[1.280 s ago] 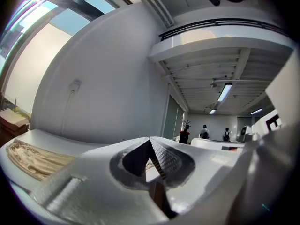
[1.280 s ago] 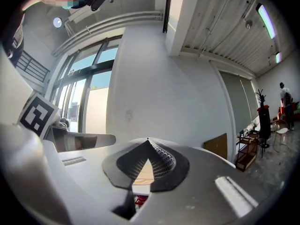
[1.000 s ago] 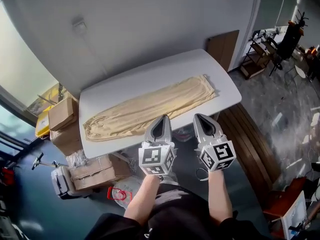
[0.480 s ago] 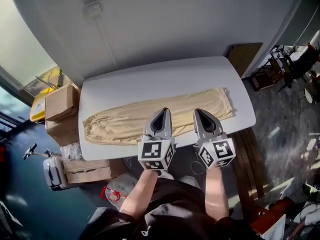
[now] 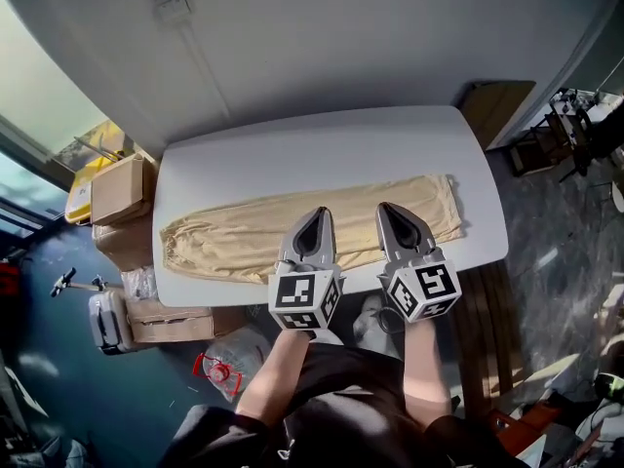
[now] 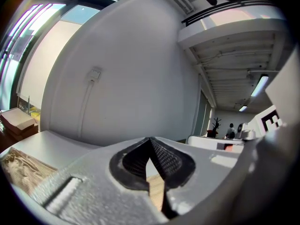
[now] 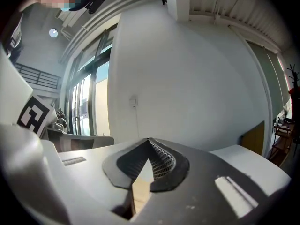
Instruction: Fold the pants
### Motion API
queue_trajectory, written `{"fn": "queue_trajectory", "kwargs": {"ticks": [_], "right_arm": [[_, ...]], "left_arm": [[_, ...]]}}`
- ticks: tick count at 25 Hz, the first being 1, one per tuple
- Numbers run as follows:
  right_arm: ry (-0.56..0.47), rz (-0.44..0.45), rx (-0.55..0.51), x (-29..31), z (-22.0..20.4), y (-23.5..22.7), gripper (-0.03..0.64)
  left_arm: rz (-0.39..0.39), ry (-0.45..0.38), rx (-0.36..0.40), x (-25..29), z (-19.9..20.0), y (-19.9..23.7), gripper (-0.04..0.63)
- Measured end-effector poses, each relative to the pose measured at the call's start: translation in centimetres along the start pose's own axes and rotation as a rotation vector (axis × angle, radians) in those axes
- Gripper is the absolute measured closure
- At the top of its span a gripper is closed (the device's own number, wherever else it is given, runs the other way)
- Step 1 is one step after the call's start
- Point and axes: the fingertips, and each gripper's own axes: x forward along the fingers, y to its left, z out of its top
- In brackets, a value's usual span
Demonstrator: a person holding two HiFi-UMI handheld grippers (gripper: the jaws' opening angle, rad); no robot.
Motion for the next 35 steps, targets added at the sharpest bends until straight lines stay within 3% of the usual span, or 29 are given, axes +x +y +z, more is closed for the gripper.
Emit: {"fn": "queue_trajectory", "kwargs": {"ticks": [10,12,18,29,35], "right_arm": [[-0.069,-0.009,0.037,-0.9,1.0,-5.6,0.609],[-0.056,-0.011,0.040,-1.1,0.5,-6.6,0.563],[-0.032,-0.098,0.073,-3.4,-1.1,-11.4,0.546],[0.079,-0.238,0.142,-8.6,-6.8,-19.3,0.443],[0.189,-0.304,0.205,-10.7,-11.5,-23.4,0.405]], "left_arm": [[0.005,0.019,-0.023,3.9,-1.6,-3.0,0.592],[-0.004,0.040,-0.027,4.7,-2.7,-3.9,0.592],[-0.066,0.103,-0.017,7.5,-5.4,-7.8,0.592],[-0.155,0.230,-0.009,11.4,-11.4,-13.4,0.592],[-0.116,0.284,-0.022,13.0,-14.4,-13.4,0.592]]}}
